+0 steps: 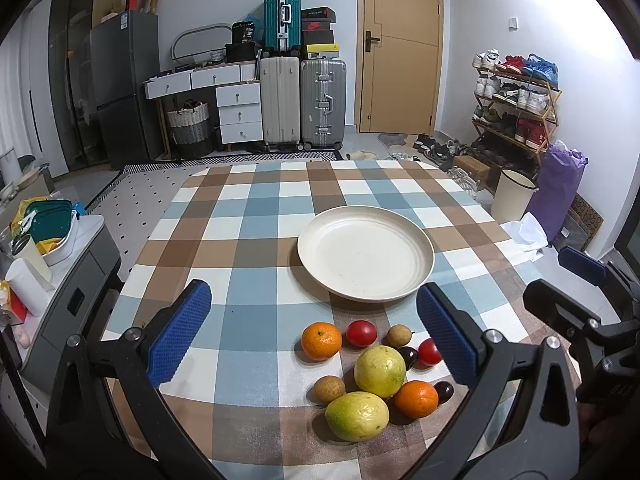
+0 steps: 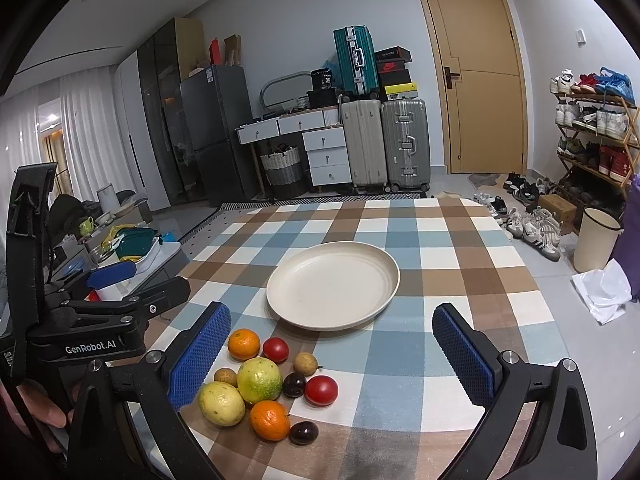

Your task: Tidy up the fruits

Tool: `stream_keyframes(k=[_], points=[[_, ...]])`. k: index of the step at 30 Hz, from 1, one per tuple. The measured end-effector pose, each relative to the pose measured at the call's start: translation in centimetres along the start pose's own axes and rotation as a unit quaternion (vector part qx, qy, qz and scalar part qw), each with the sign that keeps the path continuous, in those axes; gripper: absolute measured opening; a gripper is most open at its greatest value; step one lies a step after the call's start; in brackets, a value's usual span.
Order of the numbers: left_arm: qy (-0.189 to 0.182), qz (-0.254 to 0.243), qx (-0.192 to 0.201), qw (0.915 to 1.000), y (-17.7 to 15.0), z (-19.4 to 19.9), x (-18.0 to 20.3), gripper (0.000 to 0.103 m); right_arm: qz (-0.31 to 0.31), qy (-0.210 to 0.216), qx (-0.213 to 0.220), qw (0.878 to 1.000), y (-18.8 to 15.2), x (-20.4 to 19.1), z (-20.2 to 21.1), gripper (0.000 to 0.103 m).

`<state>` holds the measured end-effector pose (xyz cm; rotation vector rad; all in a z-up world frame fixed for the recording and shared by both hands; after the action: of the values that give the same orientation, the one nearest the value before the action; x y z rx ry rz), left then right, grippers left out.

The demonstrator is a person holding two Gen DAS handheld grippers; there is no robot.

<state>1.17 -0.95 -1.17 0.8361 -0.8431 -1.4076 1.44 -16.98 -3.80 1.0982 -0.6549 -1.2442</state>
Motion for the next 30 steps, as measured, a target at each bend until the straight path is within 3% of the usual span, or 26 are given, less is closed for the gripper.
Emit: stream_keyframes(k=[17, 21, 30], points=[[0.000, 0.002, -0.001, 1.0000, -0.04, -0.08, 0.00, 0.103, -0.017, 0.008, -0.001, 1.000, 0.36, 0.38, 0.17, 0.103], [0.001, 0.001, -0.001, 1.0000, -0.04, -0.10, -0.01, 0.103, 0.006, -0.011, 0.007, 1.000, 0.28, 0.06, 0.23, 0.103], [0.000, 0.001, -0.001, 1.0000, -0.06, -0.13, 0.01, 0.103, 0.003, -0.008, 0.008, 1.000, -0.01, 0.04, 0.21, 0.103]])
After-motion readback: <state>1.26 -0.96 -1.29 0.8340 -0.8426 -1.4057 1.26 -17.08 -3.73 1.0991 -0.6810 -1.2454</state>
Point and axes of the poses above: each gripper's, at about its wrist camera, not at the fingertips, and z roughly against the way its jaws point, x to its right, y to its top, the point moved 2 cm from there along -z, roughly the way its jaws point, and after that the axes turned 6 degrees about x, right-handed, at the moved point
